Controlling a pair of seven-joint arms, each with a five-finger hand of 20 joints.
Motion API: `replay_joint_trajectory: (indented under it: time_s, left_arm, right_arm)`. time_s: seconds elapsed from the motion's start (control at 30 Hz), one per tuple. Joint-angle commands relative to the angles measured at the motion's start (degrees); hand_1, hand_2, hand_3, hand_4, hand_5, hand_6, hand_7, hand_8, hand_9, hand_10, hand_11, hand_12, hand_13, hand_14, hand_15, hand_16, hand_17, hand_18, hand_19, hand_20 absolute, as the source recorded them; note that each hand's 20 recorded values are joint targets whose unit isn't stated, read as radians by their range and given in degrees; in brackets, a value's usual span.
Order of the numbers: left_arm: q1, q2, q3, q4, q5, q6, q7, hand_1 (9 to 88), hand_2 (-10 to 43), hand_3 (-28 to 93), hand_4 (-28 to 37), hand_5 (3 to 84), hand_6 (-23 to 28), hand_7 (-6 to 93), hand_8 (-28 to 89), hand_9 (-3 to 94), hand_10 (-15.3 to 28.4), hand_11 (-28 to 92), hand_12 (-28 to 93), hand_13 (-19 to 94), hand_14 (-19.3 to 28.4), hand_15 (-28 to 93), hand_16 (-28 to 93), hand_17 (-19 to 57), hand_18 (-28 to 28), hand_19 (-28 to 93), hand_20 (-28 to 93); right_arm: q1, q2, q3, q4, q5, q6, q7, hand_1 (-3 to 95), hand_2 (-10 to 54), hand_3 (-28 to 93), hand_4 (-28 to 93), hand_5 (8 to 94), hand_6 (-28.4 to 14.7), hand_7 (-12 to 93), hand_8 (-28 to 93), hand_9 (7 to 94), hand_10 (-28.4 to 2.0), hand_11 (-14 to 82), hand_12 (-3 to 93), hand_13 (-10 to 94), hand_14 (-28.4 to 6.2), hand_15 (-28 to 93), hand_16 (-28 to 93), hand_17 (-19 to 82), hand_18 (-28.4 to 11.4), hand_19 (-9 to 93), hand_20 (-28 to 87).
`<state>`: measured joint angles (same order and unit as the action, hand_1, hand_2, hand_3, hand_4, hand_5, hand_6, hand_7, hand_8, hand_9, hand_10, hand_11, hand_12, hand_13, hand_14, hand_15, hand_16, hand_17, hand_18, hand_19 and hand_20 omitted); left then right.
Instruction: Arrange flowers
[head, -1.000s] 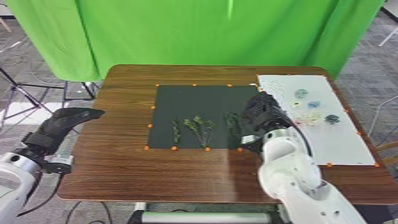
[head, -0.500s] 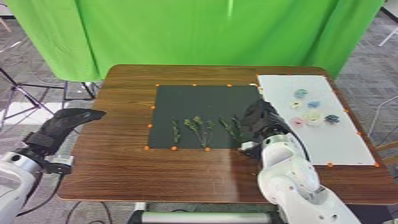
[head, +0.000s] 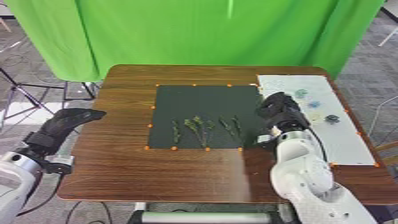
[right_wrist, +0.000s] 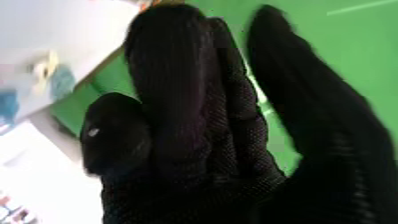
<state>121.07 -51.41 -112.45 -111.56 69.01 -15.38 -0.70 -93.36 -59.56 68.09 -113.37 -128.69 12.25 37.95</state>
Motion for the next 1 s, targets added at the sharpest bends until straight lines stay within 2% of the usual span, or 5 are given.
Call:
replay_joint_trajectory:
  time_s: [0.03,0.37,0.83,0.97,1.0]
  left_arm:
    - [0.27,-0.43,0.02,-0.04,0.22,-0.92,-0.77,23.6,-2.0,62,-18.5,49.3,3.5,13.6,-6,41.3,13.3,13,11,27,15.0,6,2,0.6,9.9,1,13]
    - [-0.09,-0.45,0.07,0.07,0.11,-1.59,-1.22,23.6,-2.2,63,-18.5,49.3,3.5,13.6,-6,41.3,13.3,13,11,27,15.1,6,2,0.6,9.9,1,13]
    - [-0.9,-0.22,1.03,0.24,0.62,-2.14,-1.68,23.7,-2.0,62,-18.5,49.3,3.5,13.7,-6,41.3,13.4,13,11,27,15.1,6,2,0.6,9.9,1,13]
    - [-0.48,-0.36,0.76,0.06,0.58,-1.95,-1.63,23.7,-1.9,62,-18.5,49.3,3.5,13.6,-6,41.4,13.5,13,11,27,15.1,6,2,0.6,9.9,1,13]
    - [-1.03,-0.23,1.08,0.32,0.62,-2.12,-1.6,23.7,-2.0,62,-18.5,49.3,3.5,13.6,-6,41.4,13.5,13,11,27,15.1,6,2,0.6,9.9,1,13]
  right_arm:
    - [-0.78,4.42,6.85,-1.25,0.37,-5.66,1.32,36.6,-9.5,61,-10,59.3,-3.5,13,-7,60.7,-16.7,7.8,17.4,89,-5.7,38,30,64,-8.5,85,33]
    - [-3.73,8.5,11.14,1.07,1.95,-12.47,2.36,35.1,-9.5,60,-12,55.2,-4.0,10,-5,55.6,-17.0,7.4,16.4,87,-6.2,39,29,62,-9.1,86,33]
    - [-3.58,8.3,9.62,6.91,1.58,-12.5,2.42,39.8,-9.5,63,-14,56.4,-3.3,12,-5,57.9,-16.1,8.1,17.0,87,-5.5,41,29,62,-8.9,86,33]
    - [-3.47,8.23,8.47,7.59,0.81,-10.41,2.21,43.7,-9.5,63,-15,57.6,-2.9,13,-5,60.2,-15.8,8.5,17.2,88,-5.0,42,29,62,-8.9,86,33]
    - [-3.64,8.24,8.2,7.68,0.39,-9.13,2.33,45.4,-9.5,63,-15,58.2,-2.6,14,-5,60.8,-15.5,8.6,17.4,88,-4.8,42,29,62,-8.7,86,33]
